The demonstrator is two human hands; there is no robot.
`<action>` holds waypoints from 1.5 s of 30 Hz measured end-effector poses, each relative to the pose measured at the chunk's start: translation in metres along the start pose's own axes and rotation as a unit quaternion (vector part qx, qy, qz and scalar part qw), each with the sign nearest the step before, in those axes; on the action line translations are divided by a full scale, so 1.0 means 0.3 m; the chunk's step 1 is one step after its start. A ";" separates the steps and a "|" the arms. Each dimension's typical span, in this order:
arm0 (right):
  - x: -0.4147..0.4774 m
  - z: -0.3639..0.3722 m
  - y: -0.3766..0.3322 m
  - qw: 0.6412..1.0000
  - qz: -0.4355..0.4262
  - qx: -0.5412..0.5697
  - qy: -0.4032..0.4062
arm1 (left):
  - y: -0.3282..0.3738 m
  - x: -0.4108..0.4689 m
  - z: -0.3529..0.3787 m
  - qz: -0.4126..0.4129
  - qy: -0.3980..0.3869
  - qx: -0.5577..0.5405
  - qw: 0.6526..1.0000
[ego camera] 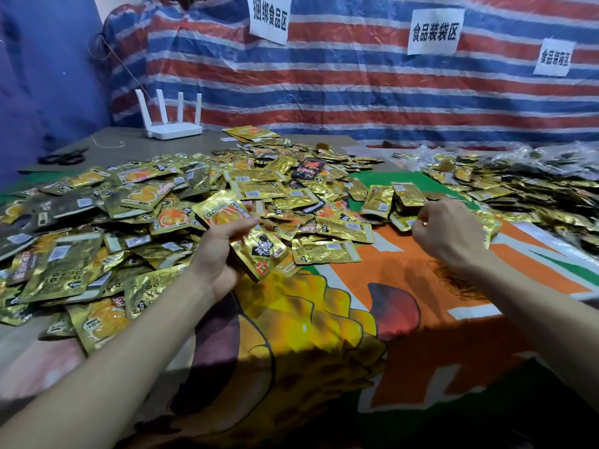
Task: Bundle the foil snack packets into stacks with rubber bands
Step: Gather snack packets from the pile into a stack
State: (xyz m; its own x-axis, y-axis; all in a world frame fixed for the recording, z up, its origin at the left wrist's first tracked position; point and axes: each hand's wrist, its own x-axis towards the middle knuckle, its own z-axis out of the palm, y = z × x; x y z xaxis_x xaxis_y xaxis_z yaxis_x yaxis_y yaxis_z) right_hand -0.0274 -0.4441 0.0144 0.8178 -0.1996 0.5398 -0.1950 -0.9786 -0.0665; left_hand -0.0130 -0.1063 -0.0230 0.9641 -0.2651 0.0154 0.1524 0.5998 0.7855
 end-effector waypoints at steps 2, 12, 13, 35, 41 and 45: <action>-0.005 -0.005 -0.049 1.000 -0.008 0.010 -0.005 | -0.014 -0.005 0.017 0.010 0.007 0.013 1.000; -0.057 -0.044 -0.276 0.855 0.006 0.469 -0.222 | -0.047 -0.024 0.079 -0.004 -0.035 0.018 0.999; -0.070 -0.042 -0.310 0.815 0.005 0.518 -0.261 | -0.047 -0.028 0.083 -0.008 -0.042 0.025 0.999; -0.229 0.029 -0.636 0.844 -0.125 0.517 -0.070 | 0.048 -0.139 -0.090 0.009 -0.056 0.091 0.994; -0.210 0.037 -0.640 0.721 -0.011 0.657 -0.218 | 0.040 -0.134 -0.119 -0.008 -0.107 0.009 0.994; -0.199 0.065 -0.639 0.546 0.112 0.740 -0.377 | 0.053 -0.118 -0.119 0.002 -0.180 -0.062 0.982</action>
State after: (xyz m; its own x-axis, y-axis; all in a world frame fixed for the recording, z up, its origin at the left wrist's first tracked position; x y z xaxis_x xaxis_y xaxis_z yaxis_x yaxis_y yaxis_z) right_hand -0.0282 -0.2456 -0.0215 0.9627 0.2575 -0.0829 -0.1409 0.2160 -0.9662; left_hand -0.0371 -0.0604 -0.0331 0.8292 -0.4981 0.2535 0.1946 0.6825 0.7045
